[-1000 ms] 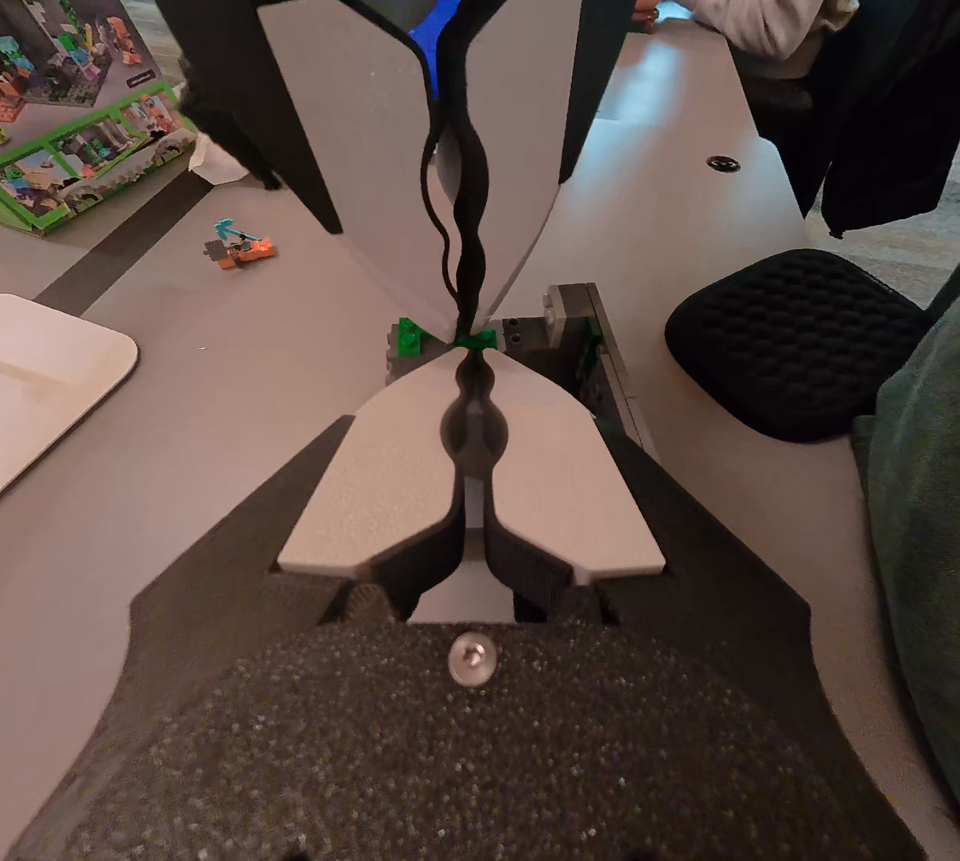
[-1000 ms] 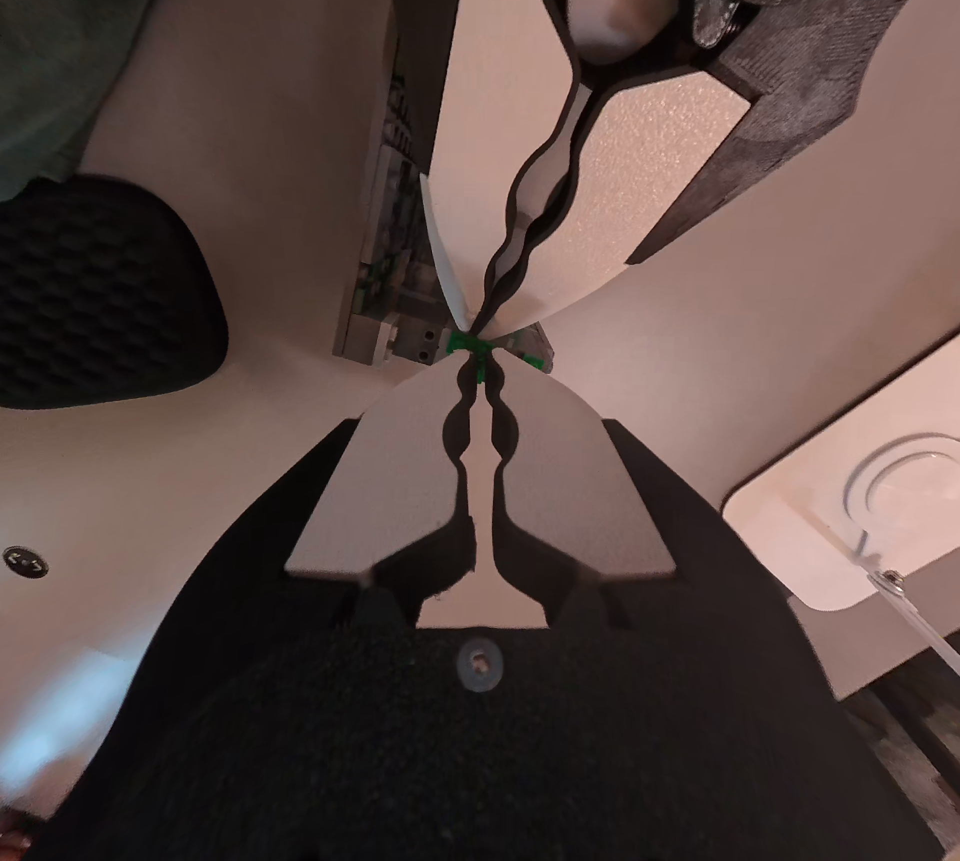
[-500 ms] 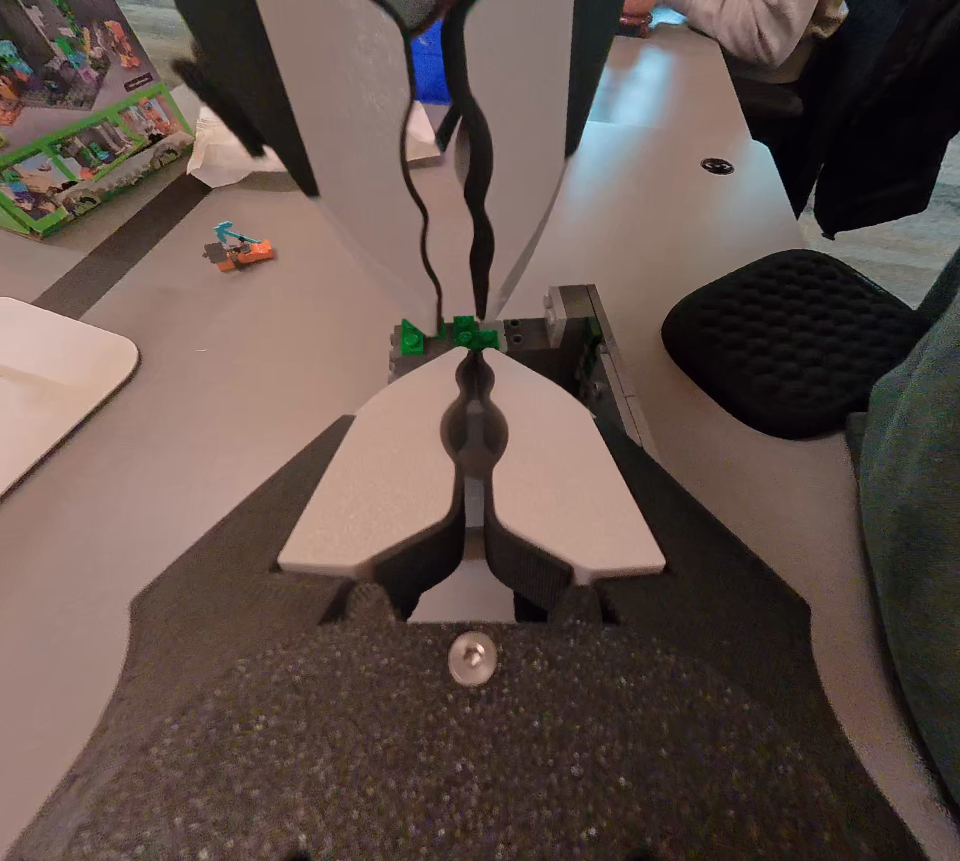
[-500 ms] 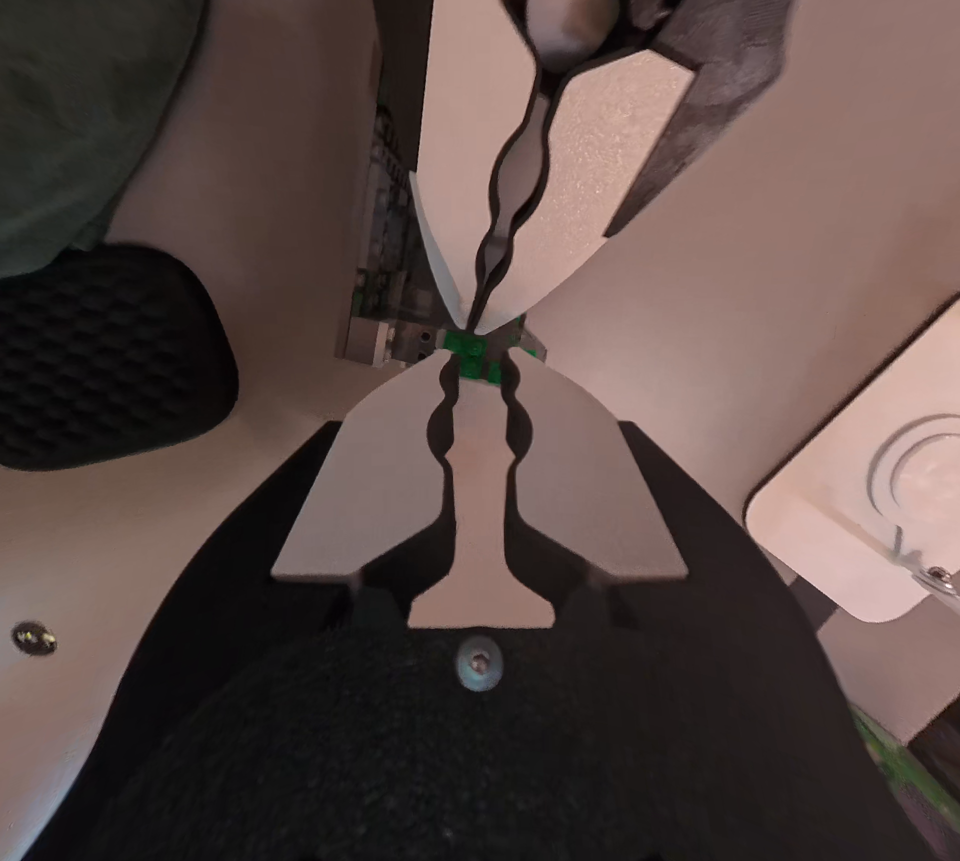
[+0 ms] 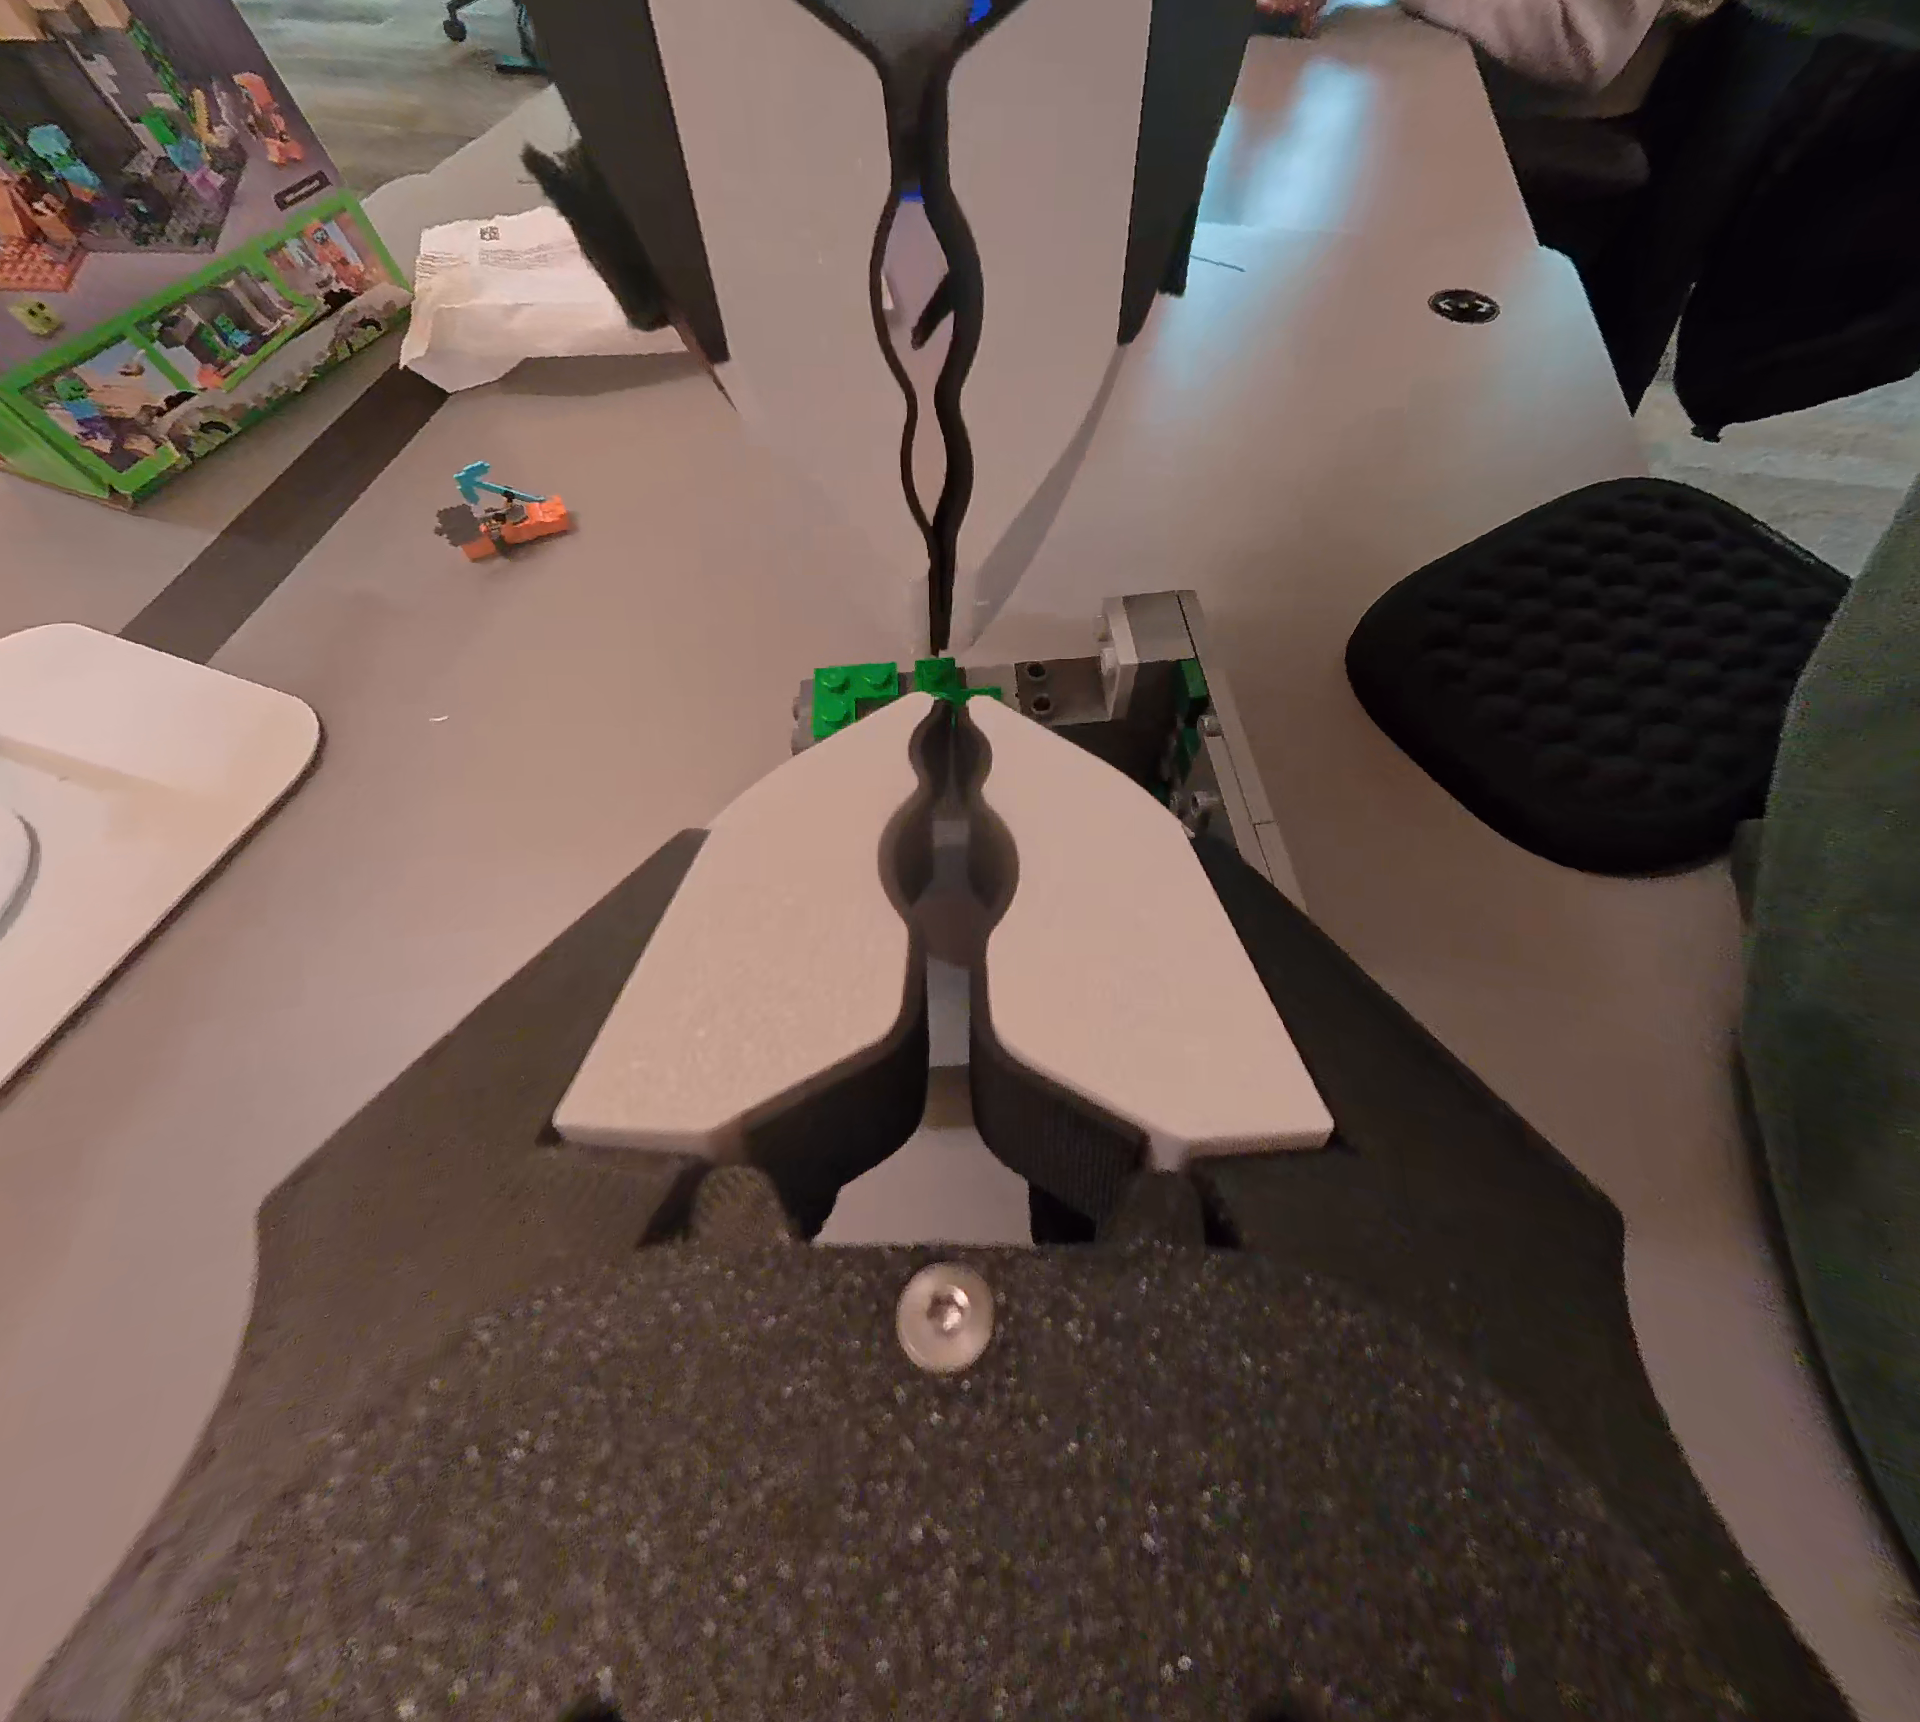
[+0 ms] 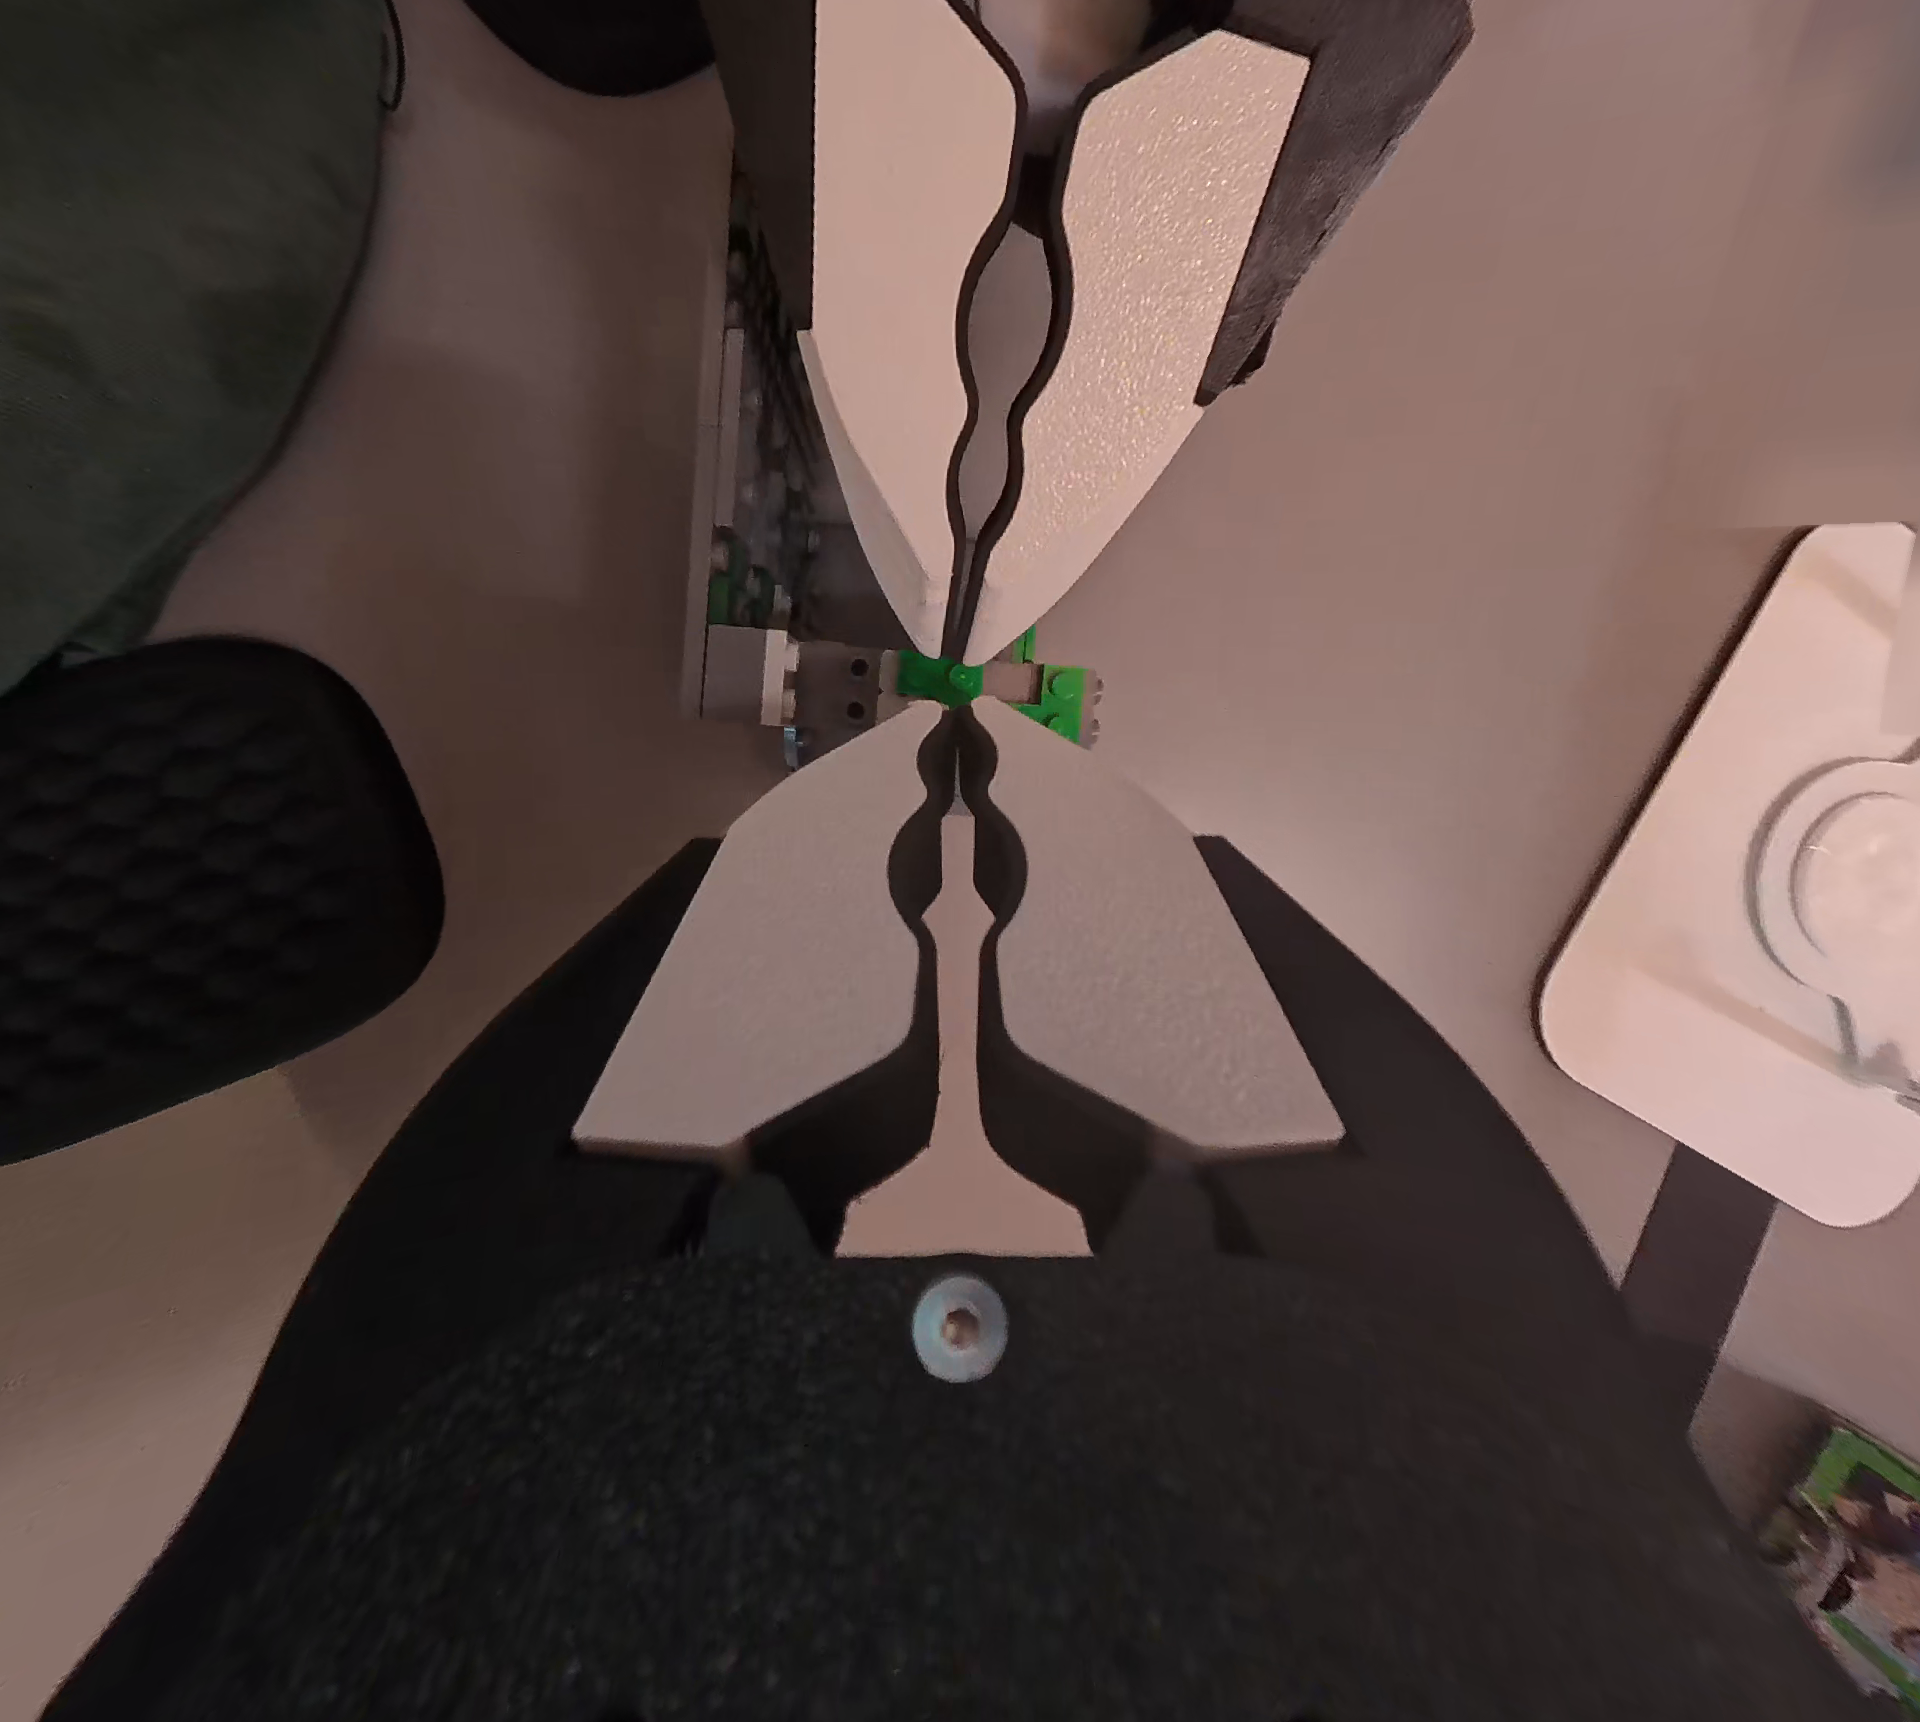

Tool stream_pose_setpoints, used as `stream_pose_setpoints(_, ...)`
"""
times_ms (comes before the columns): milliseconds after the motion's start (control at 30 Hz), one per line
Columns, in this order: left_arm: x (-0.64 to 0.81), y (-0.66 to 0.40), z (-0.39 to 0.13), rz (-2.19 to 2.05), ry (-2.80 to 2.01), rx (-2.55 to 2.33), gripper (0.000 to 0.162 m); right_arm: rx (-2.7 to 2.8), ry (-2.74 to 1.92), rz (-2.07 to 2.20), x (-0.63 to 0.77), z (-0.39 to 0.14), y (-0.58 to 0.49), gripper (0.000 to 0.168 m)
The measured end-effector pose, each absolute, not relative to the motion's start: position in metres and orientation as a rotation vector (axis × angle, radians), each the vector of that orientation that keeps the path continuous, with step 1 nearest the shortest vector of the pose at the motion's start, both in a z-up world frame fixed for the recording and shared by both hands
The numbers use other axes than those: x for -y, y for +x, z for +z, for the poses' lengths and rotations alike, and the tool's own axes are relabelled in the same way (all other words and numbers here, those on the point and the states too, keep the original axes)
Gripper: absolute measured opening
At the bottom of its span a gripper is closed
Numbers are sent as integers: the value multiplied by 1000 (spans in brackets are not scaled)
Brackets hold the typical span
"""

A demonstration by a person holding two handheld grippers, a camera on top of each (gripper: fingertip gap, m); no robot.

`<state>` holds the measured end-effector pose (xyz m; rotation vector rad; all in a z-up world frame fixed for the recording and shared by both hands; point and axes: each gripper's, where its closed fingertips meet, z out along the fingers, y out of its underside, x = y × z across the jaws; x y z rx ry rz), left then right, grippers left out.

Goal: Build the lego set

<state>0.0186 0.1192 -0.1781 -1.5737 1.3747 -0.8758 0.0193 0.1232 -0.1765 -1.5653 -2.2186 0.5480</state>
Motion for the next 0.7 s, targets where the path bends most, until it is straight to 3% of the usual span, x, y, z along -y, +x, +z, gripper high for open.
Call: stream_pose_setpoints(700, -120, 19, -178, -890, -1590, -1353, 0, 2171, -1607, 579, -124, -181, 21, 0)
